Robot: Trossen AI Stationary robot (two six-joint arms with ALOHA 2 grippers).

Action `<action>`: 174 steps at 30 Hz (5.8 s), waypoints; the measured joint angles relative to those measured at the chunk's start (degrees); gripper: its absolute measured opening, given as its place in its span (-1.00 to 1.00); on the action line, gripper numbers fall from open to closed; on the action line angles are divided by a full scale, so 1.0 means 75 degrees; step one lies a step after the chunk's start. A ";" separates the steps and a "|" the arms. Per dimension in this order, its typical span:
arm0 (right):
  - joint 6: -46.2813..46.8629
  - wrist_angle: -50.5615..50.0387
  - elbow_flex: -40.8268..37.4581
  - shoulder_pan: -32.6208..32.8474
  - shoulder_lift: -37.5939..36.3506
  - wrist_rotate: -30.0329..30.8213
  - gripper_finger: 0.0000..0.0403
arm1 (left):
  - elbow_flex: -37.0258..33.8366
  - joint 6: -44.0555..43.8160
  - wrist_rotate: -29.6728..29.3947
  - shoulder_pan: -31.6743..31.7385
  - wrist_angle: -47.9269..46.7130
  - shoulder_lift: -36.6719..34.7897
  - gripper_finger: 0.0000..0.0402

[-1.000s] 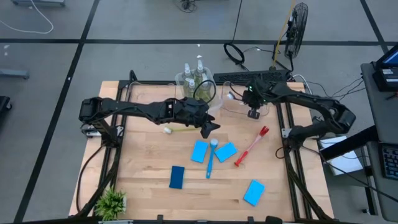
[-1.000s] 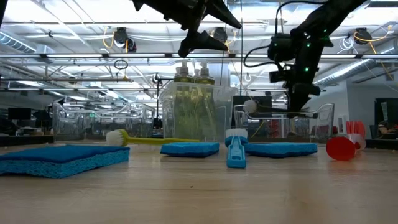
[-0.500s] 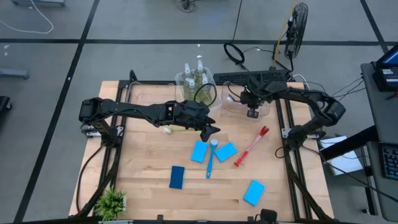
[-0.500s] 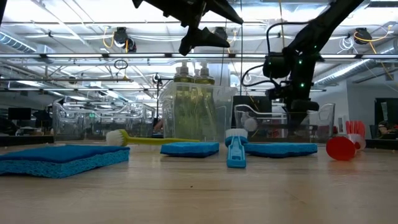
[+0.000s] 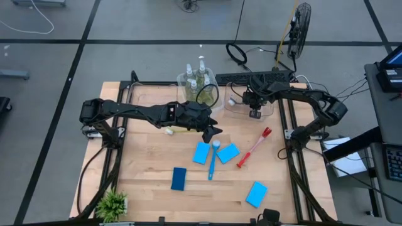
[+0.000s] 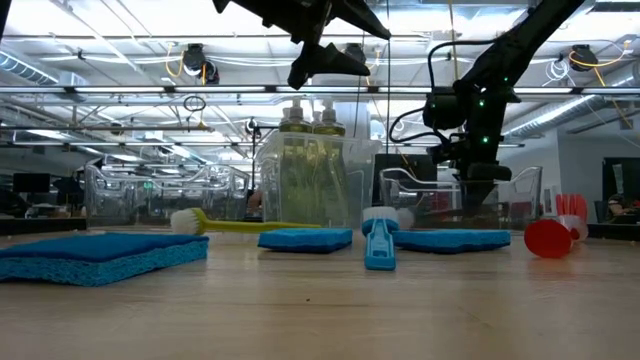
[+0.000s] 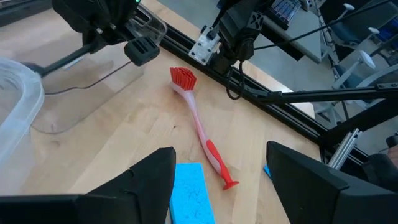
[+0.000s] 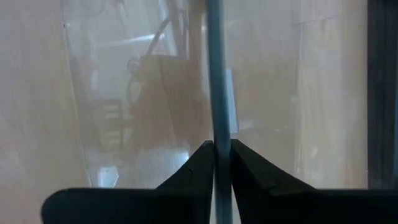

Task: Pick & Place Kitchen Sink Supplies
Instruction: Put the gray dish brush into the right transparent bin, then put the red dish brush into the right transparent bin

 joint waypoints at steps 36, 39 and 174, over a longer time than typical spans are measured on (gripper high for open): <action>0.6754 -0.1955 -0.0009 0.3475 -0.5842 -0.0253 -0.38 | 0.0000 0.0939 -0.0113 0.0051 -0.0574 0.0000 0.27; 0.7352 -0.2394 -0.0009 0.3933 -0.5899 -0.0645 -0.38 | 0.0000 0.1110 -0.0129 0.0058 -0.0581 0.0000 0.21; 1.4252 0.5017 -0.3958 0.6324 -0.5854 0.0343 -0.82 | -0.4578 -0.0009 -0.3223 -0.0842 -0.0918 -0.4788 -0.09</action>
